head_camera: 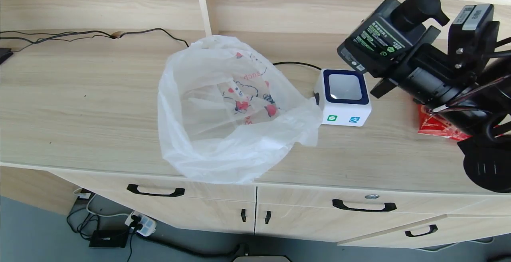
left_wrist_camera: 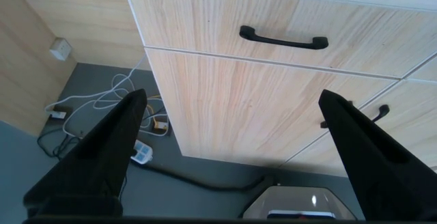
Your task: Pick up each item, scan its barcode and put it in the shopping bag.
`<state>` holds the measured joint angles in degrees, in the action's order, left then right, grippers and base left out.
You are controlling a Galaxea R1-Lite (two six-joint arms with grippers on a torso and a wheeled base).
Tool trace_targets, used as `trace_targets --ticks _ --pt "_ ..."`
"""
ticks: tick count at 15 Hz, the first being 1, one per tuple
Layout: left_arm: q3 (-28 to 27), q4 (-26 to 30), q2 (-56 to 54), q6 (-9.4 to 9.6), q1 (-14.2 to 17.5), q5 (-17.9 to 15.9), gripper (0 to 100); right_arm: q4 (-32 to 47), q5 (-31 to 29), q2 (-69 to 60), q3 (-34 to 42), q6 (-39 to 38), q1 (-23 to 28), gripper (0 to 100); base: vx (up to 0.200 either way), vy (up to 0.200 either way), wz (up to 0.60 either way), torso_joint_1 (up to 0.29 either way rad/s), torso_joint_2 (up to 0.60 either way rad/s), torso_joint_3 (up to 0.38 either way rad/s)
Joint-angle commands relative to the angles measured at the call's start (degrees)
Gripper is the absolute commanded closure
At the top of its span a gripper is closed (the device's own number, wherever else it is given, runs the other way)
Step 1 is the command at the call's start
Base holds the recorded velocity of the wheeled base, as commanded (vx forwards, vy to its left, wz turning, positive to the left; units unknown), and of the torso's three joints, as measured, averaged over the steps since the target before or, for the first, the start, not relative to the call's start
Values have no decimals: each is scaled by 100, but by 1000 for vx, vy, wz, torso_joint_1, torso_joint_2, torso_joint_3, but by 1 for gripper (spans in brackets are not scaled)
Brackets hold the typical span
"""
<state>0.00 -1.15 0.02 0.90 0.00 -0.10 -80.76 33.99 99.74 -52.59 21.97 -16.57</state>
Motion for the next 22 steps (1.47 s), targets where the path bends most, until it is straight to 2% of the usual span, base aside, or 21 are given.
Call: trace_targets --ticks 1,2,3,7,11,13,17,19,22 --pt "0 0 -2 -2 0 1 0 -54 398 467 -278 299 409 100 0 0 0 0 0 0" --pt "0 0 -2 -2 0 1 0 -62 952 467 -252 712 883 100 0 0 0 0 0 0" --pt "0 -8 -2 -2 0 1 0 -54 1136 476 -340 792 1041 100 0 0 0 0 0 0" --pt "0 0 -2 6 0 1 0 -27 1435 836 -911 844 1419 100 0 0 0 0 0 0" --pt "0 0 -2 -2 0 1 0 -18 1664 1346 -1684 932 1375 100 0 0 0 0 0 0" --pt "0 0 -2 -2 0 1 0 -18 1778 1372 -1790 932 1226 100 0 0 0 0 0 0" --pt "0 0 -2 6 0 1 0 -45 2094 1346 -1746 1099 1252 100 0 0 0 0 0 0" --pt "0 -8 -2 -2 0 1 0 -159 2059 1258 -1386 1240 1252 100 0 0 0 0 0 0" --pt "0 -8 -2 -2 0 1 0 -256 2103 1117 -1104 1468 971 100 0 0 0 0 0 0"
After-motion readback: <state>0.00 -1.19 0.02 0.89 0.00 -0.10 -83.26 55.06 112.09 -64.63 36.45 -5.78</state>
